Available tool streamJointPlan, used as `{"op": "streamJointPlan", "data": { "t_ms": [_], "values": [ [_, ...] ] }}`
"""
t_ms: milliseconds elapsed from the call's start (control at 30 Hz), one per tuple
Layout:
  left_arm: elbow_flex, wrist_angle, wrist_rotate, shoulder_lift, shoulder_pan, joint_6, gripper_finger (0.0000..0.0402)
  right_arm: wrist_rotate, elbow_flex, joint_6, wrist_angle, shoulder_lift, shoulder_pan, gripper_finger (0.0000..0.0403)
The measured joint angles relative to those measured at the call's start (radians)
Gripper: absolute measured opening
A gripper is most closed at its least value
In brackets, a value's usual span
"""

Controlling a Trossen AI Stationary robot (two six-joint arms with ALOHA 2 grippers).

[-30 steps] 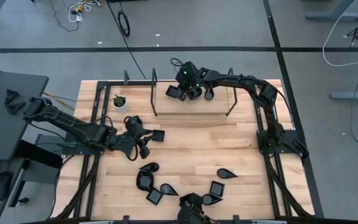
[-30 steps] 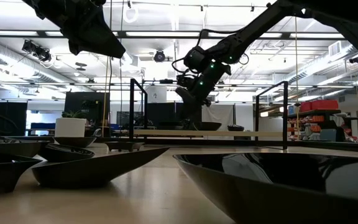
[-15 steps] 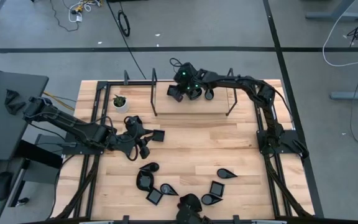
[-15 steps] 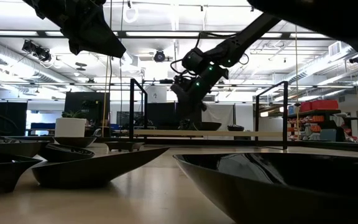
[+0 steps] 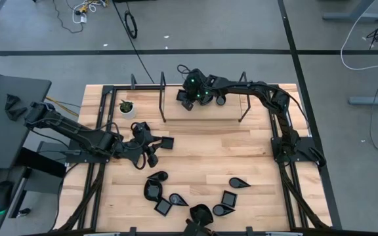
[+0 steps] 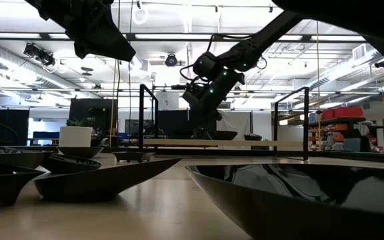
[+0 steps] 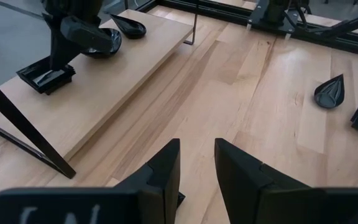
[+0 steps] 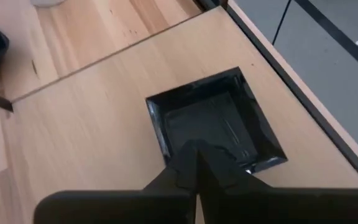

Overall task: Pick & Place Mini shaped plates
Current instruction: Stack the black square bowl on top of the other black square bowl on the shelf

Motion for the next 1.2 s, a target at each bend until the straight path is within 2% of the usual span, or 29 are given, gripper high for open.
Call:
{"op": "streamJointPlan", "data": {
  "t_ms": [567, 767, 1033, 1200],
  "values": [
    [0.0, 0.0, -0.003, 0.0, 0.0, 0.0, 0.0106, -0.085, 0.0, -0.115, -0.044, 0.0, 0.03, 0.0011],
    [0.0, 0.0, -0.003, 0.0, 0.0, 0.0, 0.0106, -0.072, 0.0, -0.194, -0.04, 0.0, 0.043, 0.0011],
    [0.0, 0.0, -0.002, 0.0, 0.0, 0.0, 0.0106, -0.055, 0.0, -0.204, -0.035, -0.037, 0.057, 0.0011],
    [0.0, -0.001, 0.0, 0.0, 0.0, 0.0, 0.0106, -0.057, 0.0, -0.25, -0.147, -0.083, 0.078, 0.0011]
  ]
}}
